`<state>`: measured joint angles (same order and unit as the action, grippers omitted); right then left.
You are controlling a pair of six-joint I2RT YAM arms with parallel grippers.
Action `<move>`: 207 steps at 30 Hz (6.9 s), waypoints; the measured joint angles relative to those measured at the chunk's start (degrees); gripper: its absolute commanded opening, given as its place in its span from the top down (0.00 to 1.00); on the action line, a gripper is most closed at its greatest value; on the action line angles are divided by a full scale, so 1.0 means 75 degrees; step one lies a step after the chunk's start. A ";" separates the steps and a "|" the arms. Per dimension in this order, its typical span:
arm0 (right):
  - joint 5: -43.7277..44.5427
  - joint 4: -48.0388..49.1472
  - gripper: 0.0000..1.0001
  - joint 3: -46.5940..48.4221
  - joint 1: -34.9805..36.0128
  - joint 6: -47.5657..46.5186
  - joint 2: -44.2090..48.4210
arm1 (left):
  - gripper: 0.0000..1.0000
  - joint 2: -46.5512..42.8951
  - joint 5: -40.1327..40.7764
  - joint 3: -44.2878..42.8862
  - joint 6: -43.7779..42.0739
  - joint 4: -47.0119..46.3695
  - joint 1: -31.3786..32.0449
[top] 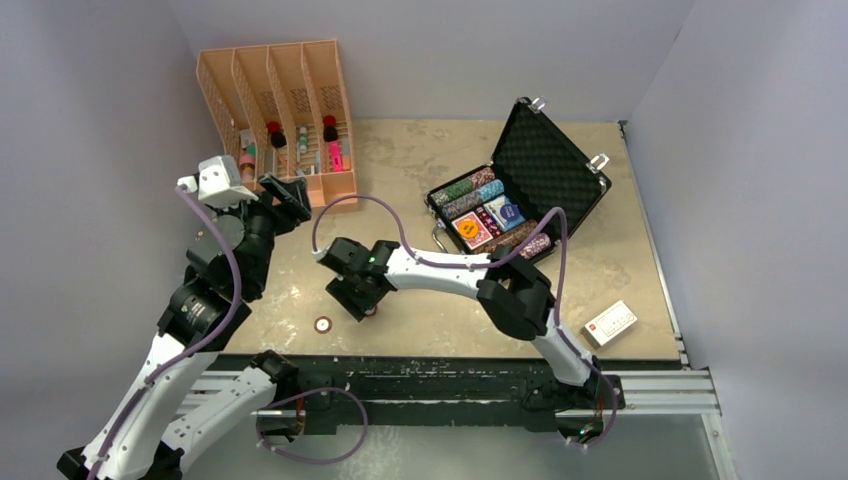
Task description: Pack up texas hold em set
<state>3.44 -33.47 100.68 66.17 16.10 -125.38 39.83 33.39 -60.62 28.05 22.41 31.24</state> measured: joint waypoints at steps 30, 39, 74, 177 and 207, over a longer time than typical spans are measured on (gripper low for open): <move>0.0455 -0.1177 0.63 0.1186 0.0009 0.0207 -0.0950 | 0.33 -0.0254 -0.0009 0.0373 -0.0003 0.0009 0.0000; 0.0475 -0.0755 0.63 0.0635 -0.0157 0.0635 -0.0600 | 0.30 -0.0262 -0.0017 0.0670 0.0157 -0.0023 0.0000; -0.1472 0.3777 0.66 -0.5164 -0.3421 0.4709 0.4578 | 0.38 0.3550 -0.4080 0.4363 0.2078 -0.5097 0.1026; -0.1311 0.1848 1.00 -0.5555 -0.4683 0.0350 0.6793 | 0.43 0.1530 -0.2209 0.2136 0.0137 -0.2095 0.1253; 0.0667 0.0020 0.64 -0.4966 -0.4625 -0.0064 0.4701 | 0.43 0.1746 -0.2022 0.1923 0.0175 -0.1801 0.1253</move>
<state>8.45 -33.32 63.44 31.48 15.62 -90.13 52.93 18.22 -46.19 29.36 8.91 40.64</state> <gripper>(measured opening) 0.282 0.564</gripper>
